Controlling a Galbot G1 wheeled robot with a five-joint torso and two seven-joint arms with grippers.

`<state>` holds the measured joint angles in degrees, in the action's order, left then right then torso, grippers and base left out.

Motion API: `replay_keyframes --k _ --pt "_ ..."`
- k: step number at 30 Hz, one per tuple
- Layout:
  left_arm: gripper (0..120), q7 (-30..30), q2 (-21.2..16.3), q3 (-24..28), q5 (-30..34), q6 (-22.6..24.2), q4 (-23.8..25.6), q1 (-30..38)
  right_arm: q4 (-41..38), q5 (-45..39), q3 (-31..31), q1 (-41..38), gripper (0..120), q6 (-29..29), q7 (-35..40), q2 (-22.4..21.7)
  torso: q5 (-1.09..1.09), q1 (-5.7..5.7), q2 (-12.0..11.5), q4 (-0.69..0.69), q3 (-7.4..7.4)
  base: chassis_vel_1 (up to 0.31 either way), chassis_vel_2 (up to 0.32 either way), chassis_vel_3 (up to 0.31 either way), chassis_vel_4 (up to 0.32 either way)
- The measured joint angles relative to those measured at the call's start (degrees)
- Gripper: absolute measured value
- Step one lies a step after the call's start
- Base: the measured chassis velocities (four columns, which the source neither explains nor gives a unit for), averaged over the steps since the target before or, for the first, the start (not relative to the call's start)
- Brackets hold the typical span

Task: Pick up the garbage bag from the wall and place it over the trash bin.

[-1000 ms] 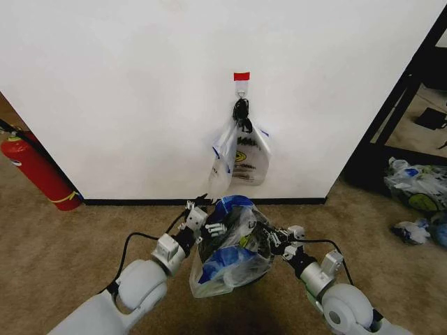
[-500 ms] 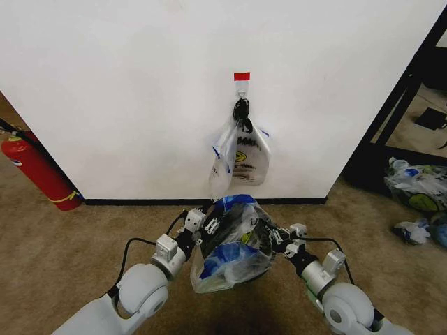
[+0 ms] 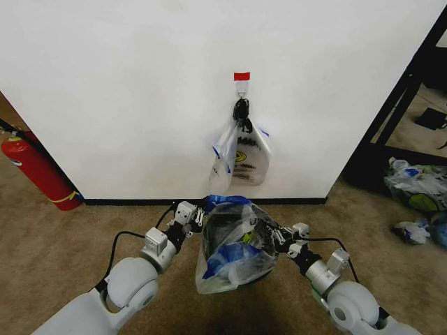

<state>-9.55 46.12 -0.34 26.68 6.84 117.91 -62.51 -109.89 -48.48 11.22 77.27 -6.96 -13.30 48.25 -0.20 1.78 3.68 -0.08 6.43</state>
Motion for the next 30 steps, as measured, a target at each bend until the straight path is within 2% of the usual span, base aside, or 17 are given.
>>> replay_keyframes --k 1,7,10,20,22,26,27,30 --pt "0 0.0 0.0 0.0 0.0 0.0 0.0 0.0 0.0 0.0 0.0 0.0 1 0.0 0.0 0.0 0.00 0.00 0.0 0.00 0.00 0.000 0.000 0.000 0.000" --pt "0 3.6 -2.2 -1.1 -0.4 1.7 -1.8 0.6 6.7 -4.1 3.5 -1.2 1 -4.3 -20.3 -0.5 0.01 0.00 0.0 0.00 0.00 0.000 0.000 0.000 0.000" --pt "0 4.4 -2.5 -1.5 -0.9 2.1 -2.1 -0.2 7.8 -5.4 4.1 -1.2 1 -4.9 -22.5 -0.5 0.01 0.00 0.0 0.00 0.00 0.000 0.000 0.000 0.000" --pt "0 5.7 -1.4 -1.8 -2.3 2.9 -3.9 -1.6 7.8 -12.1 2.5 -1.3 1 -7.7 -19.4 1.6 0.00 0.00 0.0 0.00 0.00 0.000 0.000 0.000 0.000" --pt "0 4.5 -0.7 -1.5 -0.4 1.7 -4.9 -1.6 7.4 -13.2 1.8 -1.1 1 -8.1 -17.1 2.5 0.00 0.00 0.0 0.00 0.00 0.000 0.000 0.000 0.000" --pt "10 3.6 -0.2 -1.3 3.7 -0.7 -5.2 -1.5 7.4 -13.2 0.9 -0.8 1 -8.5 -14.4 3.3 -0.01 0.00 0.0 0.00 0.00 0.000 0.000 0.000 0.000" --pt "16 4.2 -0.2 -1.4 5.5 -2.1 -5.2 -1.5 7.3 -12.9 0.5 -0.6 1 -8.5 -12.8 3.8 0.00 0.00 0.0 -0.01 0.00 0.000 0.000 0.000 0.000" --pt "26 7.1 -0.1 -1.6 7.8 -4.9 -5.6 -1.6 7.4 -11.4 -0.5 -0.5 1 -8.6 -9.1 4.8 0.00 0.00 0.0 0.00 0.00 0.000 0.000 0.000 0.000"
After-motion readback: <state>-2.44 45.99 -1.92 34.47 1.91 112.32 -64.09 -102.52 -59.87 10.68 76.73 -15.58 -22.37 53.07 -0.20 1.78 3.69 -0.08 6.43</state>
